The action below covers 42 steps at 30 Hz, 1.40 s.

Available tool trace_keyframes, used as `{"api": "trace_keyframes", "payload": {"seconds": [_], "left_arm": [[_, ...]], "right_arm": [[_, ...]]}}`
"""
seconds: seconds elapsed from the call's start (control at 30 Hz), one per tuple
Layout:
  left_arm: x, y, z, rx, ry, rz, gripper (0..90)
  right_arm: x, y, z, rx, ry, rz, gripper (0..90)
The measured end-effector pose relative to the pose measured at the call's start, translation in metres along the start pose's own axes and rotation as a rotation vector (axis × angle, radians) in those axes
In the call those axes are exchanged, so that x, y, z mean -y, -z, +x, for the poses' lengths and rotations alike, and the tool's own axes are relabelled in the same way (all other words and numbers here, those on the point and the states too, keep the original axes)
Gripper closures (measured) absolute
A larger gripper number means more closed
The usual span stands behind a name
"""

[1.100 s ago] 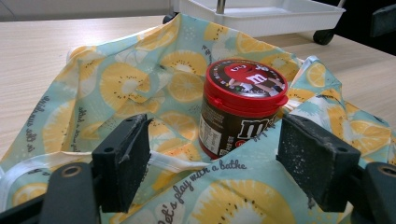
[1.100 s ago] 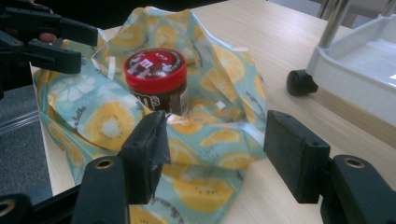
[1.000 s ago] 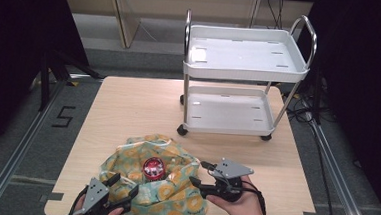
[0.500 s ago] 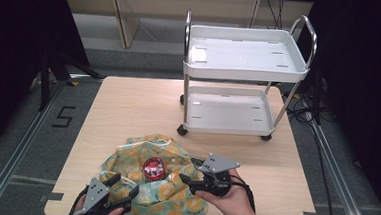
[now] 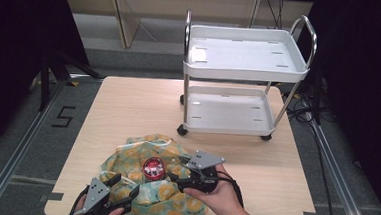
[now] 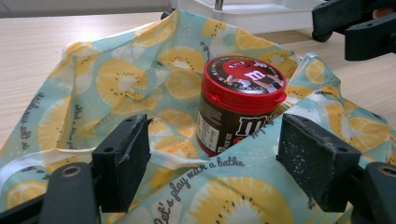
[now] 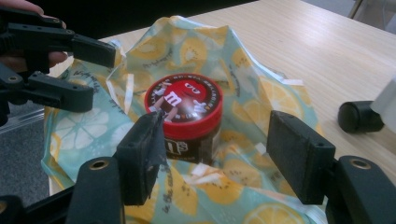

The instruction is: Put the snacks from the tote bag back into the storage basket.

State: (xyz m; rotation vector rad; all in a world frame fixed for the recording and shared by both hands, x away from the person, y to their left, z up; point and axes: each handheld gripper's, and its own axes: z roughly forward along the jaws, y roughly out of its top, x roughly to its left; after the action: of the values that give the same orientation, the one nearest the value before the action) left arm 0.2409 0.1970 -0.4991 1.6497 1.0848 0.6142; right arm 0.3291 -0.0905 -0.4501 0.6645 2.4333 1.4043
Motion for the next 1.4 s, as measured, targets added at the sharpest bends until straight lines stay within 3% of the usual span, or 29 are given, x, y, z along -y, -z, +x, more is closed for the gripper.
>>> {"api": "trace_keyframes", "payload": {"seconds": [0.4, 0.6, 0.63, 0.7, 0.73, 0.97, 1.03, 1.1, 1.13, 1.2, 1.33, 1.37, 1.4], "left_arm": [[0.001, -0.001, -0.001, 0.003, 0.001, 0.012, 24.4], [0.001, -0.002, -0.001, 0.002, 0.0, 0.02, 24.3], [0.001, -0.001, -0.001, 0.0, -0.001, 0.021, 24.3], [0.001, -0.002, -0.001, 0.002, 0.0, 0.02, 24.3], [0.001, -0.002, -0.001, 0.001, 0.0, 0.021, 24.3], [0.002, -0.003, -0.001, 0.009, 0.002, 0.011, 24.2], [0.002, -0.003, -0.001, 0.011, 0.008, 0.008, 24.2], [0.001, -0.002, -0.001, 0.0, -0.006, 0.031, 24.2], [0.001, -0.002, -0.001, 0.0, -0.007, 0.031, 24.2], [0.001, -0.002, -0.002, 0.0, -0.003, 0.026, 24.2], [0.001, -0.002, -0.001, 0.004, -0.01, 0.027, 24.1], [0.001, -0.001, -0.002, 0.0, -0.011, 0.034, 24.1], [0.001, -0.002, -0.001, 0.003, -0.011, 0.031, 24.1]], "right_arm": [[-0.003, -0.023, 0.001, -0.038, -0.003, 0.027, 34.7], [0.0, -0.034, 0.0, -0.033, -0.028, 0.04, 33.3], [0.0, -0.036, 0.001, -0.034, -0.052, 0.047, 32.9], [0.0, -0.04, 0.003, -0.032, -0.047, 0.049, 32.1], [-0.001, -0.042, 0.002, -0.034, -0.008, 0.043, 31.7], [-0.004, -0.047, 0.006, -0.044, -0.016, 0.058, 30.3], [-0.004, -0.05, 0.005, -0.047, 0.005, 0.053, 29.9], [-0.004, -0.051, 0.005, -0.044, 0.005, 0.055, 29.5], [-0.005, -0.051, 0.007, -0.055, -0.019, 0.066, 29.4], [-0.005, -0.053, 0.007, -0.058, -0.019, 0.064, 29.3], [-0.007, -0.058, 0.01, -0.054, 0.017, 0.063, 29.0], [-0.006, -0.059, 0.013, -0.062, -0.02, 0.082, 28.4], [-0.006, -0.061, 0.013, -0.058, 0.01, 0.083, 28.1]]}}
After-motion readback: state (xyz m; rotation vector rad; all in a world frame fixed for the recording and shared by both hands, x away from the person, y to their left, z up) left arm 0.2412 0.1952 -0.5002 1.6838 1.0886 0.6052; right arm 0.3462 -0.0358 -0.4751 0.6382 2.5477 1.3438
